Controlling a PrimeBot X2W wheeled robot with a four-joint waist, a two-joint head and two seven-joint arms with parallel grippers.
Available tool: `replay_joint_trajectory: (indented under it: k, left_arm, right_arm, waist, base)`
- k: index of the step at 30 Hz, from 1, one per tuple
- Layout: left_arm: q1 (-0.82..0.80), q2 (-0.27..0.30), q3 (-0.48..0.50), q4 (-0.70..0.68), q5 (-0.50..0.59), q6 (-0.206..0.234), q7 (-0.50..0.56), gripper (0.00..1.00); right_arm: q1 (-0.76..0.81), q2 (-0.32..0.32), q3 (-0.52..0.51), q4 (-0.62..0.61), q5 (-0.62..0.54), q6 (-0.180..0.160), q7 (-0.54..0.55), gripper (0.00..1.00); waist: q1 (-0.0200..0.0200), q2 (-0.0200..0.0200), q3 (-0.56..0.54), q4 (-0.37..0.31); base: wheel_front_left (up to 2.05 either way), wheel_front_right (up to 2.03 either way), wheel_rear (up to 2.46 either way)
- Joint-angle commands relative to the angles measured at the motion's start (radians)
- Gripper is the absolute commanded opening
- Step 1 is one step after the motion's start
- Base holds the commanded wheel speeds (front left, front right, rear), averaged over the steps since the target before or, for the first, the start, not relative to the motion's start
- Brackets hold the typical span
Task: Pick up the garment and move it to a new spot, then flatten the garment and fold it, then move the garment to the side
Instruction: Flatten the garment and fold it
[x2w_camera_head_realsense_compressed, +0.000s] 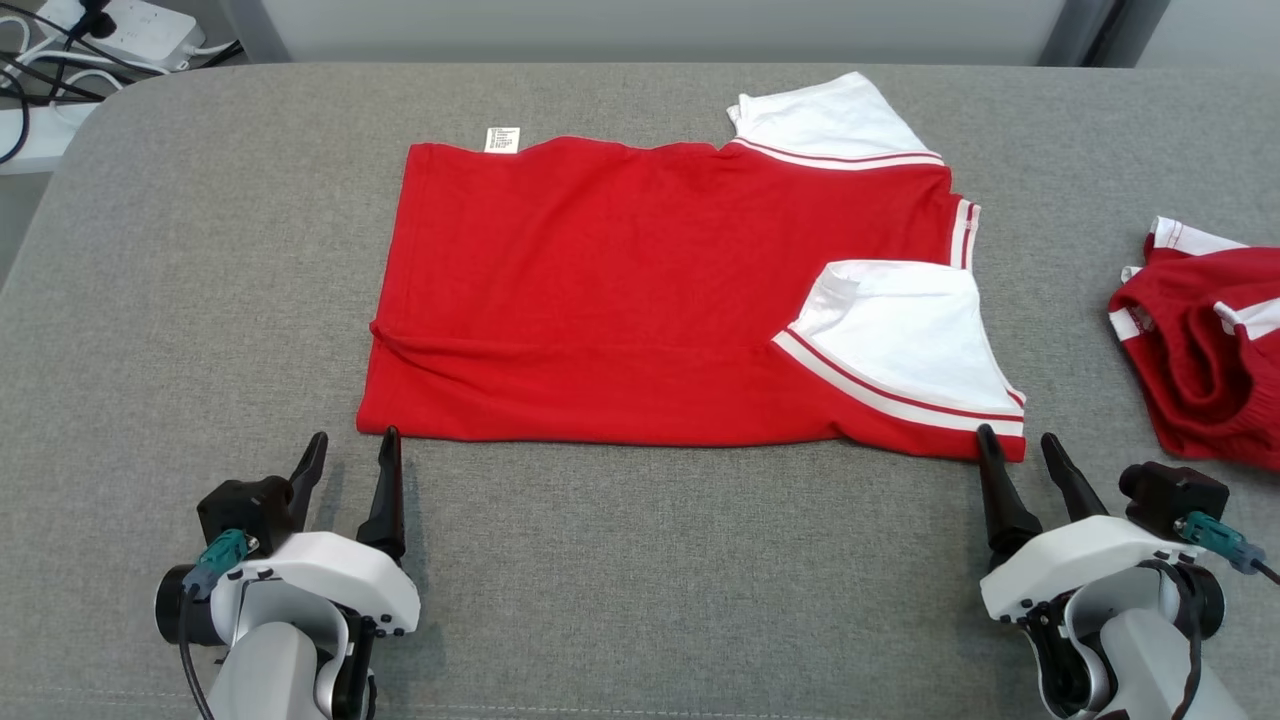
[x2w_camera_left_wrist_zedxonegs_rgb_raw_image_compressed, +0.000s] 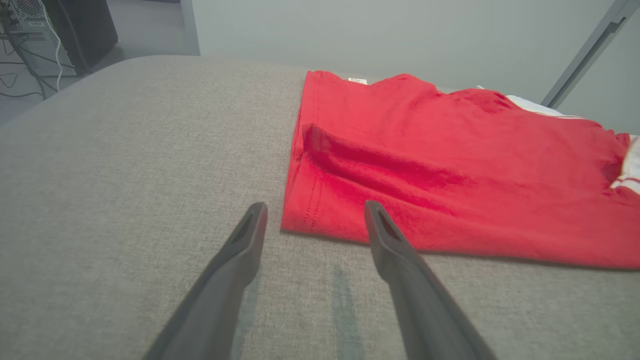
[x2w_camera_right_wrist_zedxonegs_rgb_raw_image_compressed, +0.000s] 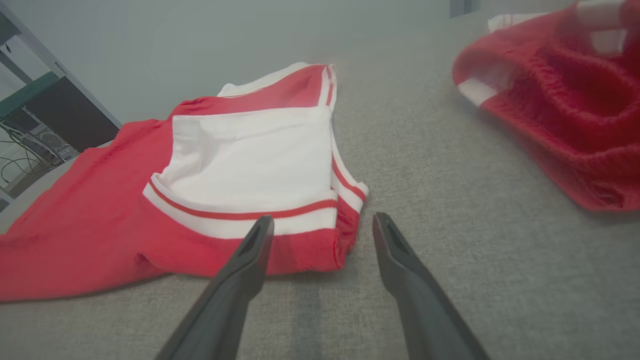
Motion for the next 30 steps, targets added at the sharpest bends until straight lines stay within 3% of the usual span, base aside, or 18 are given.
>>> replay_joint_trajectory:
  k: [1, 16, 17, 19, 21, 22, 30]
  left_arm:
    - [-0.003, 0.014, 0.029, -0.027, 0.009, -0.002, -0.009, 1.0]
    - [-0.018, 0.008, 0.025, -0.044, 0.016, -0.017, -0.009, 1.0]
    - [-0.02, 0.008, 0.024, -0.043, 0.014, -0.019, -0.009, 1.0]
    - [-0.025, 0.008, 0.019, -0.038, 0.007, -0.022, -0.009, 1.0]
    - [-0.031, 0.008, 0.015, -0.031, -0.007, -0.027, -0.009, 1.0]
    - [-0.036, 0.008, 0.017, -0.028, -0.026, -0.031, -0.009, 1.0]
    - [-0.086, 0.008, 0.031, 0.029, -0.129, -0.054, -0.009, 1.0]
  right_arm:
    - [-0.01, 0.003, 0.011, -0.006, 0.013, 0.004, -0.012, 1.0]
    - [-0.053, 0.032, 0.026, 0.052, 0.168, 0.004, -0.012, 1.0]
    - [-0.057, 0.031, 0.035, 0.055, 0.171, 0.004, -0.012, 0.94]
    - [-0.062, 0.029, 0.043, 0.062, 0.182, 0.004, -0.012, 0.5]
    - [-0.066, 0.023, 0.046, 0.061, 0.185, 0.004, -0.012, 0.32]
    - [-0.067, 0.021, 0.047, 0.061, 0.188, 0.004, -0.012, 0.0]
    - [-0.074, 0.012, 0.062, 0.042, 0.183, 0.004, -0.012, 0.0]
  waist:
    - [0.0, -0.0001, 0.005, 0.005]
    - [0.0, -0.0001, 0.027, 0.018]
    - [0.0, -0.0001, 0.028, 0.019]
    - [0.0, -0.0001, 0.03, 0.02]
    - [0.0, -0.0001, 0.032, 0.021]
    - [0.0, -0.0001, 0.033, 0.021]
    - [0.0, -0.0001, 0.041, 0.013]
  base:
    - [0.0, 0.0, 0.0]
    - [0.0, 0.0, 0.0]
    - [0.0, 0.0, 0.0]
    - [0.0, 0.0, 0.0]
    - [0.0, 0.0, 0.0]
    - [0.0, 0.0, 0.0]
    - [0.0, 0.0, 0.0]
